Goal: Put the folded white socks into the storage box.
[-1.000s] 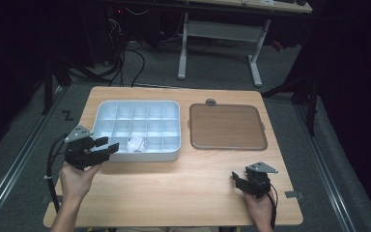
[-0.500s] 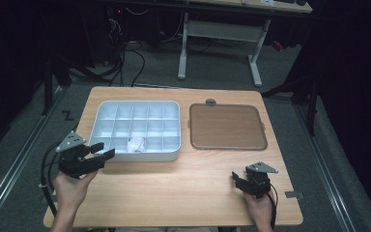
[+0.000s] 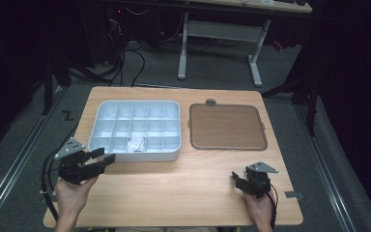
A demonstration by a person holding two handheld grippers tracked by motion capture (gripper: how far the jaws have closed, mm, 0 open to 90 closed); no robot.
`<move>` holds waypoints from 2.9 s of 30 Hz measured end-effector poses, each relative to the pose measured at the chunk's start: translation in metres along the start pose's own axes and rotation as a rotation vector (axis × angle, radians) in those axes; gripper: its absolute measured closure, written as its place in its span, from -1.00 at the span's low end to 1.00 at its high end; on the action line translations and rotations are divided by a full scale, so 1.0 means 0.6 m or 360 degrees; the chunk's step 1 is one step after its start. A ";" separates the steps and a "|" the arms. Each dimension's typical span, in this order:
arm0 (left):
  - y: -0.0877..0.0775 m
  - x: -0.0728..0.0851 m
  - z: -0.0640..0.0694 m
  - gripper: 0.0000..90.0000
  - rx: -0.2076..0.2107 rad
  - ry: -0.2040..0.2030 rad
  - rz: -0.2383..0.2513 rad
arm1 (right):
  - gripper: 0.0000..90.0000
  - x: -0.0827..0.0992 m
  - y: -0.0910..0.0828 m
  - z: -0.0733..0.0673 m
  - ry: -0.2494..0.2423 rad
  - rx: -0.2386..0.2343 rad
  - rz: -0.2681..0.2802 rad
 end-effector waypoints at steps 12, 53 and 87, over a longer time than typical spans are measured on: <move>0.011 0.032 0.003 0.04 0.0009 -0.0065 -0.0033 | -0.14 0.000 0.000 0.000 0.0006 -0.0001 0.0001; 0.055 0.125 -0.025 0.03 -0.0004 -0.0124 -0.0108 | -0.10 -0.001 0.001 0.001 0.0009 0.0015 0.0006; 0.103 0.176 -0.054 -0.04 -0.0136 0.0036 -0.0176 | -0.10 -0.001 0.001 0.001 0.0006 0.0016 0.0006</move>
Point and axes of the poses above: each handheld gripper's, and its own axes: y roughly forward along the jaws, x roughly out of its underside, z roughly to its right, the point moved 4 cm from there along y, roughly forward along the jaws, and after that the axes turned 5 degrees about y, right-handed, at the moved point
